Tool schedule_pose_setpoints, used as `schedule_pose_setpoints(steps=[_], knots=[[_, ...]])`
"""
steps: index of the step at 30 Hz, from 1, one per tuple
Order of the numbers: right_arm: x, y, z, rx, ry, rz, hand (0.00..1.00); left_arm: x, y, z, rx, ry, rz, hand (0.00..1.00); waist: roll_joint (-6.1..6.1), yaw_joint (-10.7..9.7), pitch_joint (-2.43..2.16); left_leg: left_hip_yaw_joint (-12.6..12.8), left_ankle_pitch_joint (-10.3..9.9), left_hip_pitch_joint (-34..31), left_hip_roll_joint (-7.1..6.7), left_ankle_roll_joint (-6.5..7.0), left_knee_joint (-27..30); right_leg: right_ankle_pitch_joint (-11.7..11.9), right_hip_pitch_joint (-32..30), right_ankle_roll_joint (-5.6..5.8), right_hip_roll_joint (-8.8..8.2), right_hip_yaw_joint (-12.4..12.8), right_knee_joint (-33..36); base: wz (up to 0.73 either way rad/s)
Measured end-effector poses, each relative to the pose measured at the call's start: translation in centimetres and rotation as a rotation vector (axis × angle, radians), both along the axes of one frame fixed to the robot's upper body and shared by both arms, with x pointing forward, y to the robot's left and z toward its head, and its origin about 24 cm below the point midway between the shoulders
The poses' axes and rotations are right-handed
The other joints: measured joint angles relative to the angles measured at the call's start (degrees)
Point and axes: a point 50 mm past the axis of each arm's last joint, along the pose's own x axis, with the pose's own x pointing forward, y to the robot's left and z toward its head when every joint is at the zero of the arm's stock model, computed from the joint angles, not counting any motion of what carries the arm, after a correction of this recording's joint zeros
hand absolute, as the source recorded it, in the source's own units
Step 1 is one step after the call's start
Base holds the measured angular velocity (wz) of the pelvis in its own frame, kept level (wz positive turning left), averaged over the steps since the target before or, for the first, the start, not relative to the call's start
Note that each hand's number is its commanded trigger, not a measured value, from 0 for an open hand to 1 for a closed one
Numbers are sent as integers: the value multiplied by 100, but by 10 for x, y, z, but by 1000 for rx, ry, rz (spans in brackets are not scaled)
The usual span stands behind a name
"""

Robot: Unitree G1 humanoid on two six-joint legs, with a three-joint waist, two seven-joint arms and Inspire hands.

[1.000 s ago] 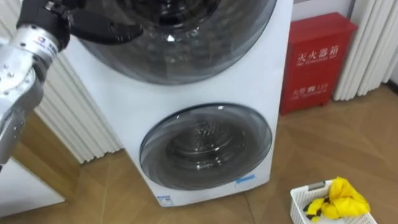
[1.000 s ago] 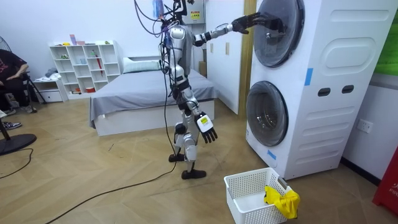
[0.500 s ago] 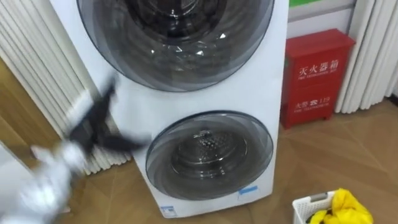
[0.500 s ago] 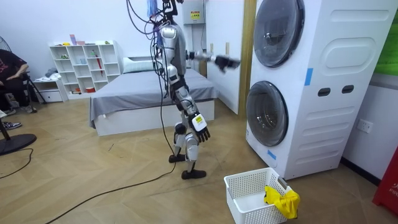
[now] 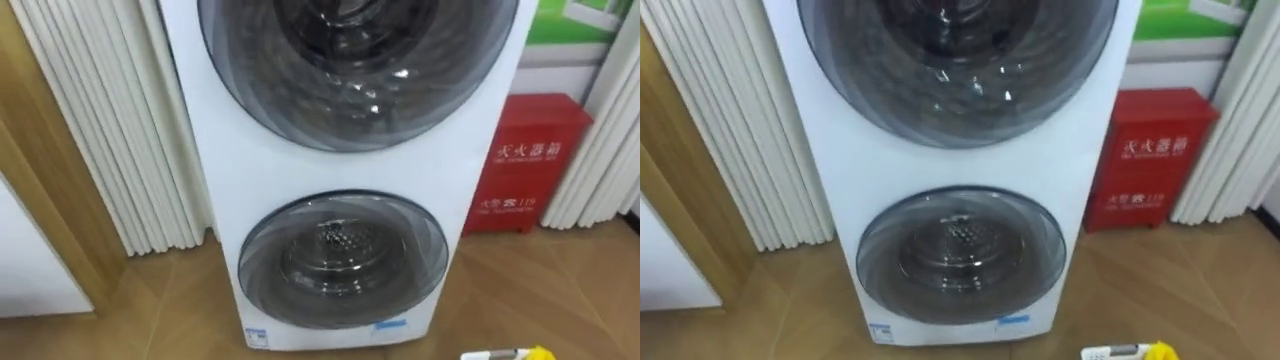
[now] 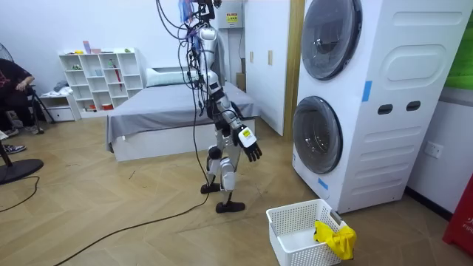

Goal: Pick clothes from washing machine

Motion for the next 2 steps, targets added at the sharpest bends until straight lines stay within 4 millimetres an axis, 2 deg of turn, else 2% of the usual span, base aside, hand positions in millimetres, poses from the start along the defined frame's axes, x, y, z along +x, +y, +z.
schedule_pose_setpoints(steps=[2], knots=[[-1, 1, -1, 16, -5, -47, 0, -23, 10, -4, 50, 71, 64, 0, -3, 30, 6, -7, -18, 7, 9, -7, 0, -25, 10, -2, 8, -15, -2, 0]])
